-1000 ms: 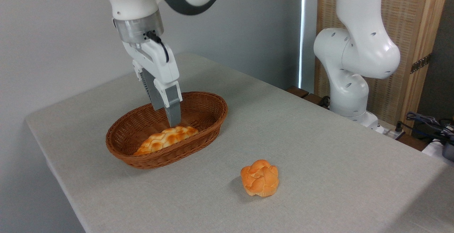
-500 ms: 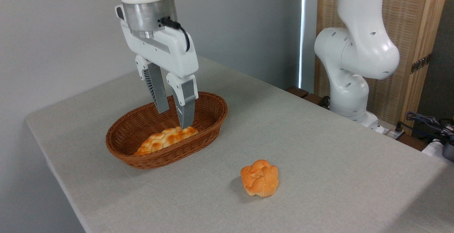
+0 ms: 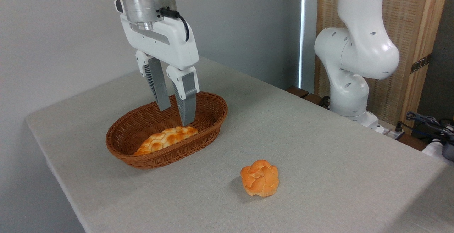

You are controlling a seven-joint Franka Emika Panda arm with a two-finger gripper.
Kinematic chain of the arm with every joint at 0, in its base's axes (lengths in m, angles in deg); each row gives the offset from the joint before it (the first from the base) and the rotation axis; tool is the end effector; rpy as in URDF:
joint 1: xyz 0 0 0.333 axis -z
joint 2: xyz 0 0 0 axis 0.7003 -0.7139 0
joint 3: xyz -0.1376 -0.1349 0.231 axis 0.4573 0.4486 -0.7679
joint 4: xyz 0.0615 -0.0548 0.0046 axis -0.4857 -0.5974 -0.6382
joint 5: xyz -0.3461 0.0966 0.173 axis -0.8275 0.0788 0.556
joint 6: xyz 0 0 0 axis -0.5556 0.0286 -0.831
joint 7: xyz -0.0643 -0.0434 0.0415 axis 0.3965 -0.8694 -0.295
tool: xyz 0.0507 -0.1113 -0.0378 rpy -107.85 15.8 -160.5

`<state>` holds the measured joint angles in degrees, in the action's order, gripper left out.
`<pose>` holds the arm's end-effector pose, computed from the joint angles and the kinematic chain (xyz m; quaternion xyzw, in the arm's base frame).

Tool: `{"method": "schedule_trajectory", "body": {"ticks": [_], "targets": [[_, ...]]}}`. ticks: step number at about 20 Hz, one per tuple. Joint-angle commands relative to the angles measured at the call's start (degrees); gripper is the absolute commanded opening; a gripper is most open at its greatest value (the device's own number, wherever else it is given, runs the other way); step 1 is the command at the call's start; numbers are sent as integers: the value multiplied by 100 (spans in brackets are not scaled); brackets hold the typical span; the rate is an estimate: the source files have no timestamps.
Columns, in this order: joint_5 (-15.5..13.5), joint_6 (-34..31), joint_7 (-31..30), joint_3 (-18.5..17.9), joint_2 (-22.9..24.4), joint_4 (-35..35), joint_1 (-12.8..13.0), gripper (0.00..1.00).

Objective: Put bread into the basket
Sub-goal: 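Raise the open gripper up out of the basket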

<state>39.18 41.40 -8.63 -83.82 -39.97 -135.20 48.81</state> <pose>0.5687 -0.0541 0.5516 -0.9297 0.3679 -0.0119 0.0099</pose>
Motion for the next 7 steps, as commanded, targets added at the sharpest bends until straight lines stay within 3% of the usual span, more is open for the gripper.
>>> {"method": "schedule_trajectory", "body": {"ticks": [1,7], "targets": [[25,-308,-59,-78,-13,133,73,100],[-19,-379,-42,-78,-13,168,73,100]]}}
